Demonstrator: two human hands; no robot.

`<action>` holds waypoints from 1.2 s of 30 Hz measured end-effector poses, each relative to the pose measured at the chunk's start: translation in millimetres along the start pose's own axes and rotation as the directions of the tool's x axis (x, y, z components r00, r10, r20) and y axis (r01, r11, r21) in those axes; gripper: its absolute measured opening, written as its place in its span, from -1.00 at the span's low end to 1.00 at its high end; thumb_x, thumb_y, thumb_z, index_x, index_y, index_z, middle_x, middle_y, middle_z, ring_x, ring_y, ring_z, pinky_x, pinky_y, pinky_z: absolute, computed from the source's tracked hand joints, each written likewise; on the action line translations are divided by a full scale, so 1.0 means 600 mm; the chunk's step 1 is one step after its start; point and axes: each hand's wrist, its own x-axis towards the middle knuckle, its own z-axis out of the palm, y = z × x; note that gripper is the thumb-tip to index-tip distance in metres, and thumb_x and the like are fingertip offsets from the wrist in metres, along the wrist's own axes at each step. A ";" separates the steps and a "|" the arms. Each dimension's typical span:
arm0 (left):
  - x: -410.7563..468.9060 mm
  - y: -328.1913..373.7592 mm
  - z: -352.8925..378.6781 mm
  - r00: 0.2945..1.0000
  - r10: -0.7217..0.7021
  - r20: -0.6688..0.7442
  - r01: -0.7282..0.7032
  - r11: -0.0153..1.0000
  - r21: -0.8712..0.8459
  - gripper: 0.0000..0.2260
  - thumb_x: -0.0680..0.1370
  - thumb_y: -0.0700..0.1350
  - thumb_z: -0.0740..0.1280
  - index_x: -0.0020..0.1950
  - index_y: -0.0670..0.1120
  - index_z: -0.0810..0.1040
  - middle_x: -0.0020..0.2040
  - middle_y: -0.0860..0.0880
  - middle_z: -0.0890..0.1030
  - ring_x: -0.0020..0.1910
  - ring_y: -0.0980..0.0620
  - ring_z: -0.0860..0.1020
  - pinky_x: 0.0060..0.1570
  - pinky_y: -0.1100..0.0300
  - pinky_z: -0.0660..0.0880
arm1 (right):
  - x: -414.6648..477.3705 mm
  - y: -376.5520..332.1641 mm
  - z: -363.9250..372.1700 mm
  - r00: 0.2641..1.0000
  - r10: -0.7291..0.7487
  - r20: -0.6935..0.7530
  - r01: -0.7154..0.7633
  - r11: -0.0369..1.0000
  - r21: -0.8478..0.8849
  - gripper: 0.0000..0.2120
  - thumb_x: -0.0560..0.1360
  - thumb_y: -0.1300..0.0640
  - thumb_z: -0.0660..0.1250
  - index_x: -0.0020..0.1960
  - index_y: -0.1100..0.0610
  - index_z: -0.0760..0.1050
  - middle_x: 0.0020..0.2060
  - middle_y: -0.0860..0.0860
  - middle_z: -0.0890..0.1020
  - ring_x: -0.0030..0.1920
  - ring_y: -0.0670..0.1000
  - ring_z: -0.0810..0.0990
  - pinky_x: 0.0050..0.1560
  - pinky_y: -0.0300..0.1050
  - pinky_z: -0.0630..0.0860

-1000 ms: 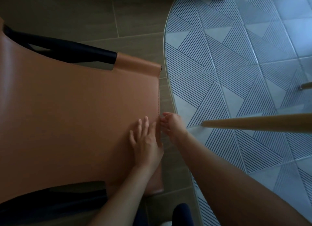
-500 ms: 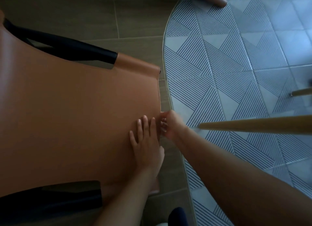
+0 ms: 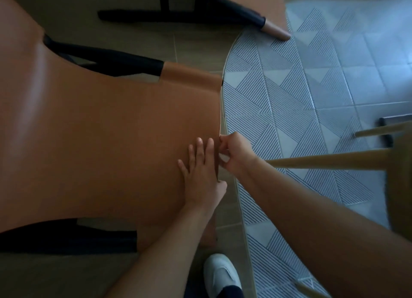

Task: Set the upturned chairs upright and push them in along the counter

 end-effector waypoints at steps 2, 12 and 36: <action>-0.027 0.014 -0.063 1.000 0.002 -0.012 -0.002 0.998 -0.055 -0.04 0.43 -0.11 0.46 0.58 0.01 -0.17 0.61 -0.04 -0.12 0.57 -0.07 -0.18 0.48 -0.20 -0.16 | -0.058 -0.021 0.014 0.999 -0.019 0.039 0.018 1.000 0.015 -0.75 0.28 0.44 0.05 -0.24 0.18 0.41 -0.28 0.01 0.56 -0.20 -0.02 0.48 -0.17 -0.11 0.43; -0.162 0.061 -0.423 0.997 -0.001 0.083 -0.005 0.998 0.068 -0.21 0.56 -0.10 0.32 0.59 -0.04 -0.17 0.60 -0.10 -0.14 0.57 -0.14 -0.12 0.46 -0.13 0.20 | -0.370 -0.132 0.139 0.977 -0.055 0.206 0.076 0.993 -0.095 -0.69 0.29 0.43 0.14 -0.12 0.18 0.56 -0.37 0.01 0.52 -0.41 -0.07 0.50 -0.25 -0.17 0.49; -0.355 -0.199 -1.143 0.814 -0.481 -0.326 0.488 0.870 -0.066 -0.47 0.62 -0.27 0.17 0.55 0.08 0.20 0.46 -0.02 0.40 0.34 -0.04 0.45 0.20 0.21 0.41 | -0.904 -0.228 0.771 0.841 -0.115 0.529 0.422 0.751 -0.508 -0.86 0.48 0.41 0.32 -0.17 0.23 0.57 -0.21 0.13 0.66 -0.36 0.08 0.67 -0.54 -0.24 0.53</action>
